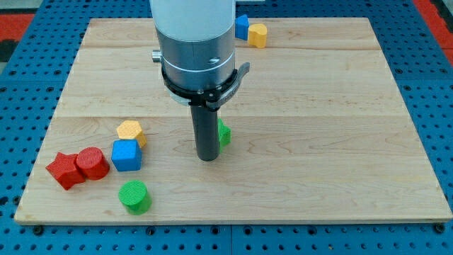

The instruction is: Move the green star closer to the yellow heart

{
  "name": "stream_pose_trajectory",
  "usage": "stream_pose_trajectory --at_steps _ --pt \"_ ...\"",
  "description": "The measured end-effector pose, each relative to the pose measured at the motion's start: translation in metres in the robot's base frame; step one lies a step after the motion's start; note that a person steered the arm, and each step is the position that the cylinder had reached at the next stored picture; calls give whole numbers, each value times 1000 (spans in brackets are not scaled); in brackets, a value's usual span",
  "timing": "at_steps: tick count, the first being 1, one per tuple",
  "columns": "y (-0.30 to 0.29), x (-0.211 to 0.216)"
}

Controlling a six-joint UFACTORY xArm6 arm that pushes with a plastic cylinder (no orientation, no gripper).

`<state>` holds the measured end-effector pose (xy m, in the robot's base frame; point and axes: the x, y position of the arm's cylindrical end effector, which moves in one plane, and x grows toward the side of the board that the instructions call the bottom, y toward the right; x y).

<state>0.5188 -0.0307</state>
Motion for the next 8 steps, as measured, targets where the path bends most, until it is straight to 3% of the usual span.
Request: stream_pose_trajectory --at_steps 8 --pt "42 -112"
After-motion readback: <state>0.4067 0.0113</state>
